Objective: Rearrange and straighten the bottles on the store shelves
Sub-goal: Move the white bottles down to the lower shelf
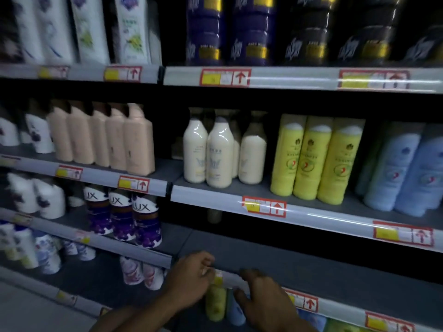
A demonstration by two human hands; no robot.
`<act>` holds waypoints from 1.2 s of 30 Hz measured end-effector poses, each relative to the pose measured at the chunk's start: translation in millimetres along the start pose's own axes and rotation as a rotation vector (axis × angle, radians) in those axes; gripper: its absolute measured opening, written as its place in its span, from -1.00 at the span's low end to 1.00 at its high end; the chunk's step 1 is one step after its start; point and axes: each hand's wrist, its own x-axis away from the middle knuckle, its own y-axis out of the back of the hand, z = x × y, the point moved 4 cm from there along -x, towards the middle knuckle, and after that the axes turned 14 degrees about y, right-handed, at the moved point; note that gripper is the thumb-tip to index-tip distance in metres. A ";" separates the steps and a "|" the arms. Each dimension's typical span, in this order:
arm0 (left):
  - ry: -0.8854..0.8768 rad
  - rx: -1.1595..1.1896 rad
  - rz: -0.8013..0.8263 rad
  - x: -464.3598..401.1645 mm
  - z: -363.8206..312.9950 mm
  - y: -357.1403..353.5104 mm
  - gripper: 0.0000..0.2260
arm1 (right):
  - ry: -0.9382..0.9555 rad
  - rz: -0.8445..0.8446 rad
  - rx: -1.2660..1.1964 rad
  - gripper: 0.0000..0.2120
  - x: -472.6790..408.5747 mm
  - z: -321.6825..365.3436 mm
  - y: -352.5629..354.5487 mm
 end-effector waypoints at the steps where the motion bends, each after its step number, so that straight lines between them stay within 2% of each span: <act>1: -0.020 0.049 -0.043 -2.4 -2.8 12.3 -0.76 | 0.019 -0.062 -0.024 -0.28 -2.5 8.6 8.9; 3: -0.071 0.126 -0.132 -8.2 -11.1 39.5 -0.80 | 0.072 -0.175 -0.051 -0.29 -10.7 23.3 27.3; 5: -0.110 0.200 -0.220 -16.6 -21.3 67.0 -0.84 | 0.121 -0.309 -0.100 -0.46 -19.9 37.0 49.5; 8: -0.182 0.284 -0.397 -32.8 -37.8 107.1 -0.78 | 0.193 -0.518 -0.169 -0.62 -36.9 55.7 84.5; 11: -0.251 0.338 -0.512 -50.8 -53.7 142.8 -0.78 | 0.229 -0.685 -0.178 -0.56 -57.9 66.9 113.9; 14: -0.287 0.371 -0.561 -73.5 -66.9 169.5 -0.66 | 0.251 -0.788 -0.121 -0.55 -83.0 73.1 141.1; 18: -0.257 0.378 -0.496 -107.5 -78.7 182.2 -0.45 | 0.198 -0.736 -0.043 -0.36 -119.2 77.3 162.0; 22: -0.220 0.379 -0.414 -139.4 -81.1 179.3 -0.28 | 0.138 -0.693 -0.073 -0.20 -151.8 76.4 166.4; 27: -0.221 0.463 -0.378 -159.9 -81.5 174.2 -0.24 | 0.102 -0.732 -0.146 -0.21 -178.0 68.5 166.4; 32: -0.226 0.479 -0.385 -166.1 -84.1 174.5 -0.19 | 0.097 -0.784 -0.124 -0.08 -188.8 64.2 164.1; 36: -0.210 0.478 -0.399 -166.9 -83.0 174.7 -0.23 | 0.112 -0.840 -0.134 -0.18 -191.6 60.6 161.7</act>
